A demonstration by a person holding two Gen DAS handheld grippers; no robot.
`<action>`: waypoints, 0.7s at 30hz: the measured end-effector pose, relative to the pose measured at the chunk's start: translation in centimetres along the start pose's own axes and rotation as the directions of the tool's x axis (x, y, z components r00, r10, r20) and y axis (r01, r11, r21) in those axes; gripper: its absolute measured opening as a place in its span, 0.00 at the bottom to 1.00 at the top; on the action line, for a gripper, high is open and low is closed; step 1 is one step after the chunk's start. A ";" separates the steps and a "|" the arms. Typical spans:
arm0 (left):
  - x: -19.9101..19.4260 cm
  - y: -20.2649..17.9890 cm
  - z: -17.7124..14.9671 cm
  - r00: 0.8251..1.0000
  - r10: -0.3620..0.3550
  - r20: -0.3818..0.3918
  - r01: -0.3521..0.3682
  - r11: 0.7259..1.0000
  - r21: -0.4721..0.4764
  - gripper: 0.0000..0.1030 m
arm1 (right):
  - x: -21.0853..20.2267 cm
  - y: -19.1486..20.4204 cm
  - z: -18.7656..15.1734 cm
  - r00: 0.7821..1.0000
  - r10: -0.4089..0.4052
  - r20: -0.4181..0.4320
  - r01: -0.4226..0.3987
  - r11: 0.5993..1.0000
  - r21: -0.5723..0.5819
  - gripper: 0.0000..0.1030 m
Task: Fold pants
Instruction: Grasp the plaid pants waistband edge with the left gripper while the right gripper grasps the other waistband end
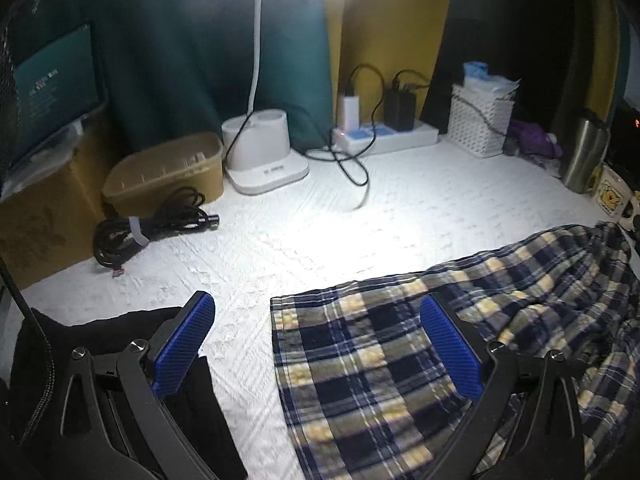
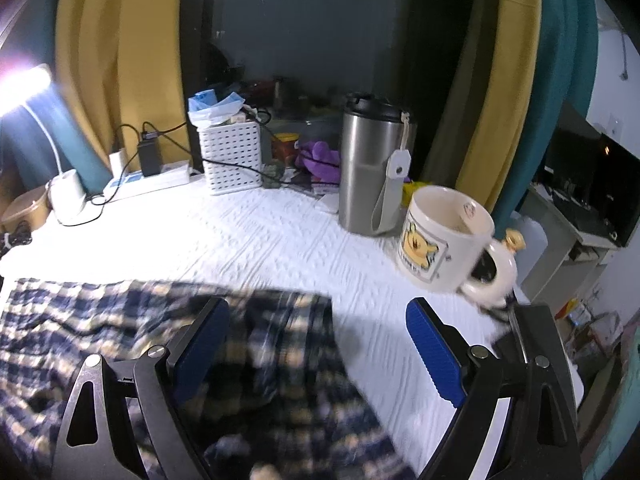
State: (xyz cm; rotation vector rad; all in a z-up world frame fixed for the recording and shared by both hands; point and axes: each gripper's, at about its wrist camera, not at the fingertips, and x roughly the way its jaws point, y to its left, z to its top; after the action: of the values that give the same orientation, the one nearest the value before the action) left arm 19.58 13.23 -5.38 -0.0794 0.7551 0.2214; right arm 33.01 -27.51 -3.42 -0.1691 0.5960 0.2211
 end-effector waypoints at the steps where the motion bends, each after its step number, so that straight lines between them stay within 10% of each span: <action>1: 0.4 0.1 0.0 1.000 0.002 -0.011 -0.002 1.000 -0.002 0.98 | 0.6 -0.1 0.4 1.000 0.005 -0.004 -0.005 1.000 -0.005 0.88; 21: 5.8 0.0 -1.7 0.980 -0.062 -0.189 0.069 0.997 0.030 0.88 | 10.6 -1.2 -0.1 0.961 0.172 -0.218 -0.167 0.985 0.041 0.88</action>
State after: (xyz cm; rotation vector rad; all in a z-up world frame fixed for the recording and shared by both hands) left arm 22.53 13.92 -10.54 -0.0911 0.9434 0.1382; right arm 41.80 -27.02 -9.43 -0.1217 0.8357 0.3653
